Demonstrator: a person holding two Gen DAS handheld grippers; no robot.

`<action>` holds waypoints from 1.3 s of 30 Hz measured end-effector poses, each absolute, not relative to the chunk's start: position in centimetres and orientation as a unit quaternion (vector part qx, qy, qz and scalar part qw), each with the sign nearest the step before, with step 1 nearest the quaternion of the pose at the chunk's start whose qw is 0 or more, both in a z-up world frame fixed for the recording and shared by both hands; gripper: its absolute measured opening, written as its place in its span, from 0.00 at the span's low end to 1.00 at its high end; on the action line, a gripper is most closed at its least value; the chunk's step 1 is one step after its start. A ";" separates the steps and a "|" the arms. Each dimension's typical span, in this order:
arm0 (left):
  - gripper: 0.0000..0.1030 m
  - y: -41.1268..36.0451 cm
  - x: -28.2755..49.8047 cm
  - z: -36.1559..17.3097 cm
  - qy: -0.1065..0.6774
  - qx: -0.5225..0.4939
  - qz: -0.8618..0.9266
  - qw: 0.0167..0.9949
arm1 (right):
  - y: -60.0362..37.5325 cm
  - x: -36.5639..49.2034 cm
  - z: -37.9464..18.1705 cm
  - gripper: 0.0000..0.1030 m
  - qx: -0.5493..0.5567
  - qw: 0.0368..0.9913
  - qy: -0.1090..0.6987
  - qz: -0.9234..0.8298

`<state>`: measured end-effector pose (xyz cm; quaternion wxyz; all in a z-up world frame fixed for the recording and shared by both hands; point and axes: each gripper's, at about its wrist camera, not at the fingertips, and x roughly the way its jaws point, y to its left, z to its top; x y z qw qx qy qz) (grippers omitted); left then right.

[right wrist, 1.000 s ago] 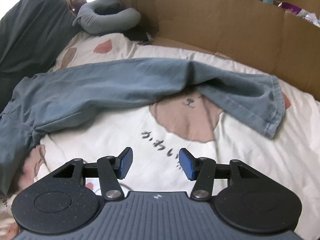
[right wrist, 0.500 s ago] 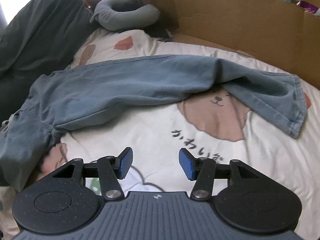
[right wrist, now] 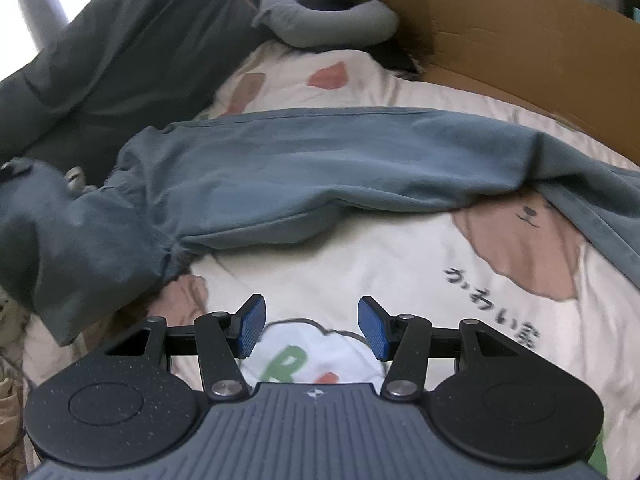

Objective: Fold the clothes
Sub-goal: 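Grasp a pant leg with the right gripper while the left gripper holds the pants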

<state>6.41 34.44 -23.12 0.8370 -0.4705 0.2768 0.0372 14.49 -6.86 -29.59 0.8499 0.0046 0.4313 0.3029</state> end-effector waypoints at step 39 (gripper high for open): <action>0.11 35.9 28.1 -20.7 0.486 -0.206 -0.086 0.845 | 14.6 9.6 -32.0 0.63 0.072 0.774 0.508 0.371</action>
